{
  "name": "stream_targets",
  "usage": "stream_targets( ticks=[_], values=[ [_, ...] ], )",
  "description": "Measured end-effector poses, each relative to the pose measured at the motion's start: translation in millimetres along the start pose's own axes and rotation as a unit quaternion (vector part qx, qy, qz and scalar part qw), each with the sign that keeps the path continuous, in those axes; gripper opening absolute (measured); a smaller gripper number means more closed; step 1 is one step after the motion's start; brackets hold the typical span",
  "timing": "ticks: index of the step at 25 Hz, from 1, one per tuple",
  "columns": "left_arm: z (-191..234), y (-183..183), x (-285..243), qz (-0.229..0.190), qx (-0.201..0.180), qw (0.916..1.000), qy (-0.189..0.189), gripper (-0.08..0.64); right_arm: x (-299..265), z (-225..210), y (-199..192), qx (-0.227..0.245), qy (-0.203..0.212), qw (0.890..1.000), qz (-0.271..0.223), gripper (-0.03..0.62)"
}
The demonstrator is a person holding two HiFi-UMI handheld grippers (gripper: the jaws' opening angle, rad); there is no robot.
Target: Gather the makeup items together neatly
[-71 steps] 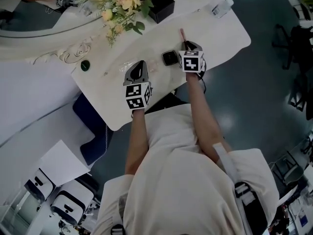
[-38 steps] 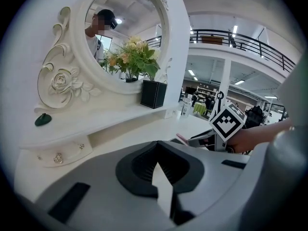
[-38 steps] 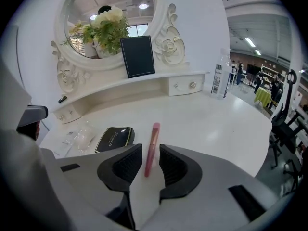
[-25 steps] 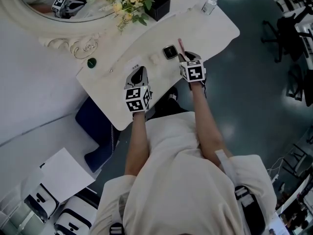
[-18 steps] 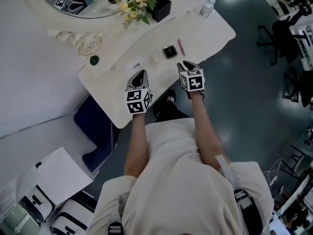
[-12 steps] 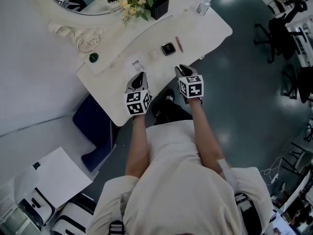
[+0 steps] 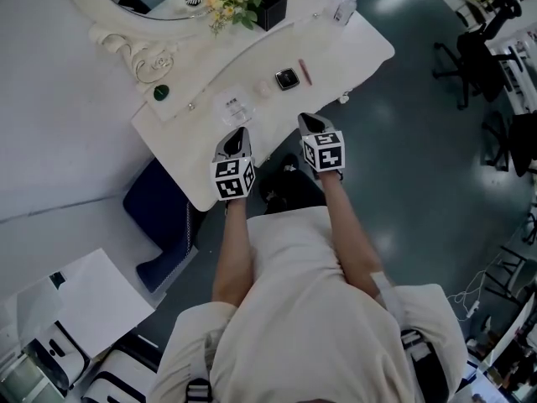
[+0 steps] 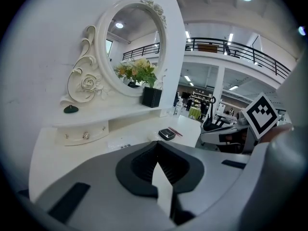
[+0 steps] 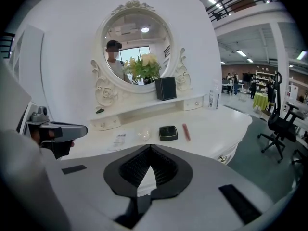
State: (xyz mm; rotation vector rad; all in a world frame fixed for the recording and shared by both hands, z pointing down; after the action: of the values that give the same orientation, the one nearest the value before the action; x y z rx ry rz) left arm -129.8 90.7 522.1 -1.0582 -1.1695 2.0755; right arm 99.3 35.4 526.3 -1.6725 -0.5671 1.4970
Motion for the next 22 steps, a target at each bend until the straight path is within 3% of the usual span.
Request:
stream_targets(
  ticks=[22],
  values=[
    [-5.7, 1.6, -7.9, 0.002, -0.009, 0.9999, -0.008, 0.013, 0.5, 2.2, 2.6, 0.001, 0.017, 1.0, 0.001, 0.038]
  ],
)
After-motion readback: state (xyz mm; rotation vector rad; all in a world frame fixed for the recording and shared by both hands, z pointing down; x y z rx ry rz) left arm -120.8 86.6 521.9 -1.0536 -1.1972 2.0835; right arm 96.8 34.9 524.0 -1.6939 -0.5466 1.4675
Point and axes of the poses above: the fingertips, and each gripper's own axes: x backward along the fingers, z to its left, y out of its top, the point moved 9 cm from there along x, backward along the fingers, and after that the axes turned 15 degrees about -y, right-handed, at the moved point
